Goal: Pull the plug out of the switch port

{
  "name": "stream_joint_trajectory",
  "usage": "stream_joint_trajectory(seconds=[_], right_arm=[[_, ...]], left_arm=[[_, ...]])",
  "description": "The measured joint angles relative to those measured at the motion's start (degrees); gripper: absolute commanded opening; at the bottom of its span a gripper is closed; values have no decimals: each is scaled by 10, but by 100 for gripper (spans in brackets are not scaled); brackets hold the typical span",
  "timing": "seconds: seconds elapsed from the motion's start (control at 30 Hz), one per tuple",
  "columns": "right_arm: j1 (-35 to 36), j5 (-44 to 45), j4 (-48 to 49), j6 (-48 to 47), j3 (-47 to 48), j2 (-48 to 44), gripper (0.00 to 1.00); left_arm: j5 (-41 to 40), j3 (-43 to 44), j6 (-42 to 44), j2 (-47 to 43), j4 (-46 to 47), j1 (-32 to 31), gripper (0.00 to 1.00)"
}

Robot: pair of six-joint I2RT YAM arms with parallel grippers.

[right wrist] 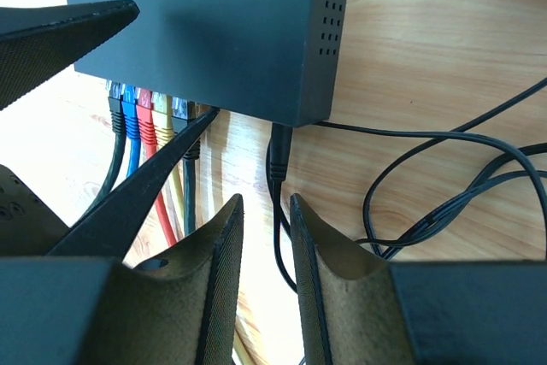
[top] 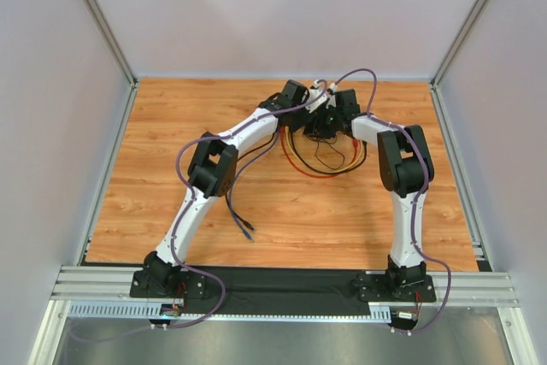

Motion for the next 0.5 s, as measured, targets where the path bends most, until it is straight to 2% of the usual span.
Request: stream_joint_trajectory(seconds=[0.5], right_arm=[[3, 51, 29, 47, -5, 2, 24]], left_arm=[[-10, 9, 10, 10, -12, -5, 61]])
